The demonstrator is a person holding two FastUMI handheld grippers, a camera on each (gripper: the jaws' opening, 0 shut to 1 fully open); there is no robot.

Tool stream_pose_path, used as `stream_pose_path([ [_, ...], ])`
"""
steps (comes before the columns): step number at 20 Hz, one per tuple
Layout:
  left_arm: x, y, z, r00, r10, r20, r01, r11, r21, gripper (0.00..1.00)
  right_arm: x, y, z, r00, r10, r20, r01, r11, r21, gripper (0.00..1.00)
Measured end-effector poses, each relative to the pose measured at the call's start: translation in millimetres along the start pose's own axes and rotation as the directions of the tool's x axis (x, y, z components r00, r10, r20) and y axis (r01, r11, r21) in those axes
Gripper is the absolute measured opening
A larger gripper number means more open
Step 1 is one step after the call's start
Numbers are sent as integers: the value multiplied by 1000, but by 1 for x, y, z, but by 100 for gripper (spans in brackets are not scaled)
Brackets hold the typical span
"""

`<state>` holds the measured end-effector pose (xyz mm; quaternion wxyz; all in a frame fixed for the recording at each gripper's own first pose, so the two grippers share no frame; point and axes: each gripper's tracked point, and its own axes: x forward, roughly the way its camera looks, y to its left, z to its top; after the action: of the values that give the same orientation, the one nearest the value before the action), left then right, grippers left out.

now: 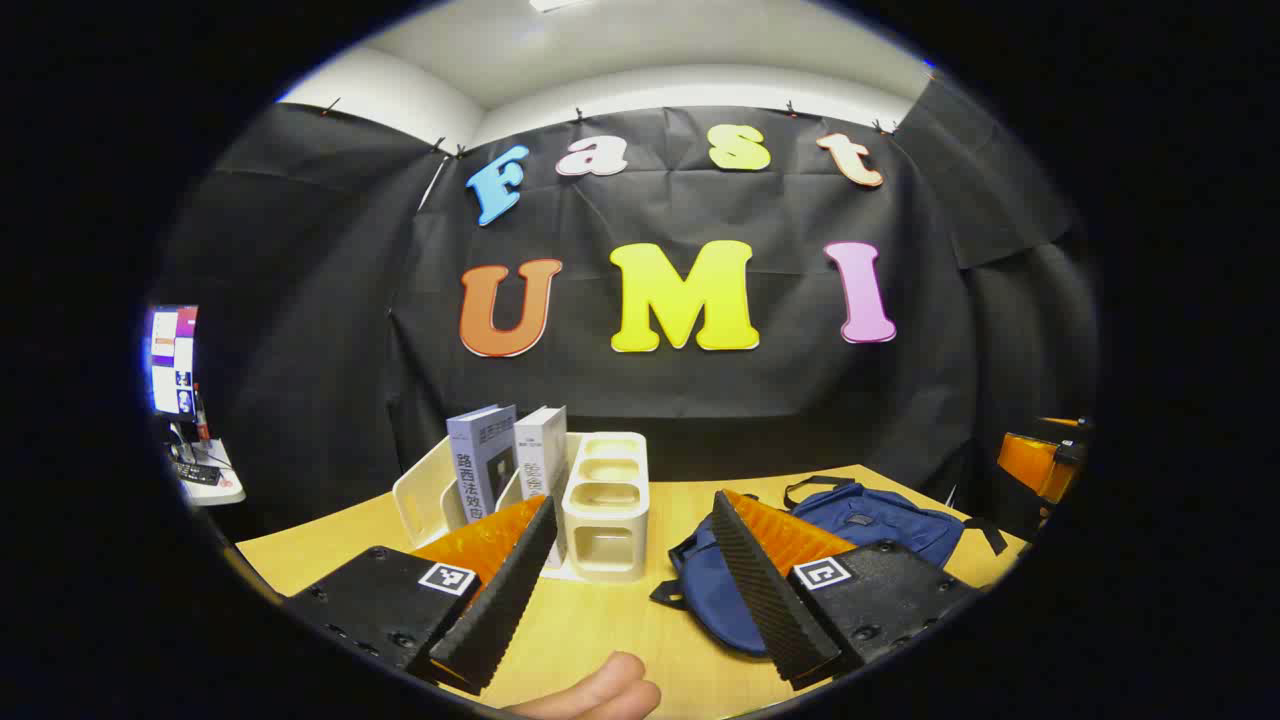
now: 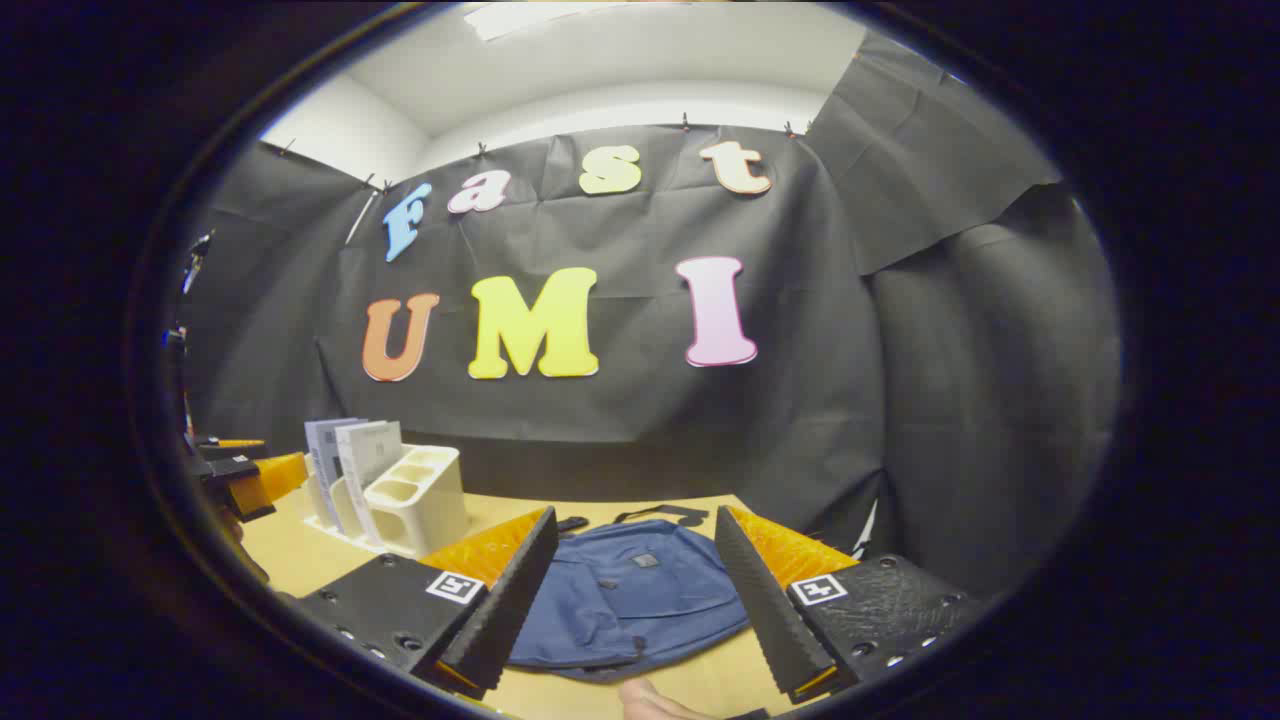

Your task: Open the schoolbag, grab two books from the bookshelf and put them into the schoolbag.

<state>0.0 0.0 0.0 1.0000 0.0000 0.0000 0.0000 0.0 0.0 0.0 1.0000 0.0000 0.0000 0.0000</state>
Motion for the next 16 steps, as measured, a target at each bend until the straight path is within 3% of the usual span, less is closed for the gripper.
stream_pose_path([
  [3,-9,29,4,1000,-2,3,2,999,-42,99,-8,16,20,999,-22,27,22,1000,-7,93],
  [5,-13,41,6,1000,-12,2,12,1000,-17,100,-13,24,28,998,-44,44,45,999,-6,97],
  [6,-15,49,5,1000,0,-4,0,1000,-1,95,-14,26,28,997,-59,41,59,998,-10,95],
  [14,-30,68,9,1000,-9,-18,10,1000,15,95,-26,43,10,995,-95,-16,94,994,-59,93],
  [15,-30,68,9,1000,-9,-17,10,1000,18,100,-27,44,7,996,-90,-23,88,994,-66,95],
  [16,-30,67,8,1000,-13,-20,13,1000,26,95,-27,48,4,996,-83,-38,80,994,-75,95],
])
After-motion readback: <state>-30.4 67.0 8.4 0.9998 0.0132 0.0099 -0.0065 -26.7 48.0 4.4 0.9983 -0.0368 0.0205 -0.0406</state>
